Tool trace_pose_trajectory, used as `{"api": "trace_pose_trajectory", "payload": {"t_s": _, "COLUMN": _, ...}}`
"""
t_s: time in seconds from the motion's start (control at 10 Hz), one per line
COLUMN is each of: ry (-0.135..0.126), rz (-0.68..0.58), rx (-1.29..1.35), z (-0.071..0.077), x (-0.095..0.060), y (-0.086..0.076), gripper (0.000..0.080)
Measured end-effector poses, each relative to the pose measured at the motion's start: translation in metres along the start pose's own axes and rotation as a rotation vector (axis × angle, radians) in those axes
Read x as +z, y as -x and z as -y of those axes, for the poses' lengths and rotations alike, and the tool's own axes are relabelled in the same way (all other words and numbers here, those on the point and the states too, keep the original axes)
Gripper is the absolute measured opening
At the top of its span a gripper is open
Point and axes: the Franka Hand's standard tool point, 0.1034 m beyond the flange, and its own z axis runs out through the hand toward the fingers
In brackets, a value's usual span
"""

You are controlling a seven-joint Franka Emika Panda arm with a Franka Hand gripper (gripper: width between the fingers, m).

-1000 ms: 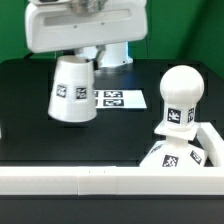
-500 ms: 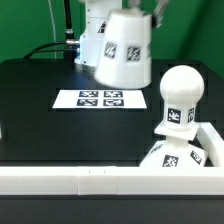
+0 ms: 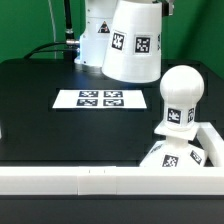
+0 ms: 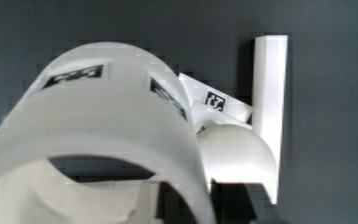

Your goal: Assemble lamp

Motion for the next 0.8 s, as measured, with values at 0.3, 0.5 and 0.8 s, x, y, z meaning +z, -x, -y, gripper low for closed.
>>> {"api": "trace_pose_trajectory", "payload": {"t_s": 0.3, "ry": -0.015, "rz": -0.031, "rx": -0.017, "z": 0.010, "x": -0.017, "y": 0.000, "gripper": 0.0045}}
{"api": "trace_pose_trajectory", "payload": {"t_s": 0.5, "ry": -0.021, "rz": -0.030, "rx": -0.017, "z": 0.025, "x": -0.029, "y": -0.015, "gripper": 0.0045}}
{"api": "trace_pose_trajectory", "payload": {"t_s": 0.8, "ry": -0.028, "rz": -0.041, "rx": -0.008, "z": 0.046, "x": -0.024, "y": -0.040, "gripper": 0.0045}}
